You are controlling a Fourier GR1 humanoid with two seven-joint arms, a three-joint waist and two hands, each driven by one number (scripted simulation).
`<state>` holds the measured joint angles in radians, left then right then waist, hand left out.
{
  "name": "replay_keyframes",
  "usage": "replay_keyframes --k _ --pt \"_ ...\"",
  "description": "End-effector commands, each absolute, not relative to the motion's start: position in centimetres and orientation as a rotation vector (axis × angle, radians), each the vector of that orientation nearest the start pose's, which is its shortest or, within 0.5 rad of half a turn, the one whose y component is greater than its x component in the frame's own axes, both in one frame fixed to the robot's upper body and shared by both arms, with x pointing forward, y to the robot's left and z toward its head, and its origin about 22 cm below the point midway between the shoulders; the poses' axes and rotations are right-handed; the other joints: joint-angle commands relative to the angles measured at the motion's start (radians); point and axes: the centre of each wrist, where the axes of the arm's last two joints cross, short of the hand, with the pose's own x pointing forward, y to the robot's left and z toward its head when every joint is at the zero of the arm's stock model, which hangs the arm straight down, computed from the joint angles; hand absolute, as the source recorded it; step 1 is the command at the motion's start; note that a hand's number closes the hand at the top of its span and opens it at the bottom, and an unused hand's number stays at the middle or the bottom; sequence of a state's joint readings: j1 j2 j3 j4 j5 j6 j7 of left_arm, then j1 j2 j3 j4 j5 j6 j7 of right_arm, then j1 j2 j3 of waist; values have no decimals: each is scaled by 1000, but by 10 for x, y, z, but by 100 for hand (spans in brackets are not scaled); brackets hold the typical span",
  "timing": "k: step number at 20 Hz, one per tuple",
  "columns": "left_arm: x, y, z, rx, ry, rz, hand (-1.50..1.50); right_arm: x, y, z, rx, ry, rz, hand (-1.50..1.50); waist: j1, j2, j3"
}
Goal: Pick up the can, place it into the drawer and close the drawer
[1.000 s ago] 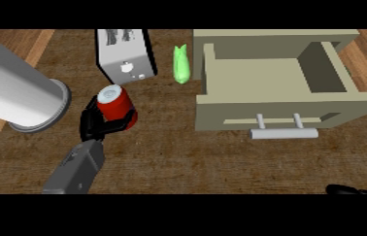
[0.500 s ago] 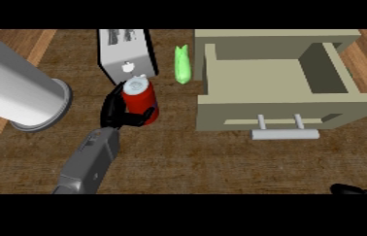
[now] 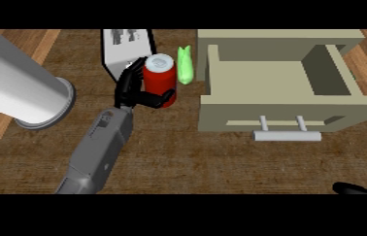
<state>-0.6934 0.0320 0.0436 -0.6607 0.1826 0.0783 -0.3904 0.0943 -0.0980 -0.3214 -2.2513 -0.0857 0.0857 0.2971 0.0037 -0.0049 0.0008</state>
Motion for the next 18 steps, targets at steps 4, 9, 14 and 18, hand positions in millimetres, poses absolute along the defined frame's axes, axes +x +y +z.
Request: replay_keyframes --k 4,9,14,18 --pt "391 115 62 -192 -1671 -70 150 177 -298 145 -276 -1876 -79 -150 -1 0 0" --pt "407 94 129 -189 -1715 -66 150 159 -302 157 -311 -1873 -58 -150 -11 2 -1" --pt "402 76 162 -151 -1733 -139 150 177 -298 165 -311 -1881 -68 -150 -3 3 -1" --pt "413 40 208 -135 -1741 -139 150 166 -296 144 -286 -1874 -57 -150 -28 7 0"
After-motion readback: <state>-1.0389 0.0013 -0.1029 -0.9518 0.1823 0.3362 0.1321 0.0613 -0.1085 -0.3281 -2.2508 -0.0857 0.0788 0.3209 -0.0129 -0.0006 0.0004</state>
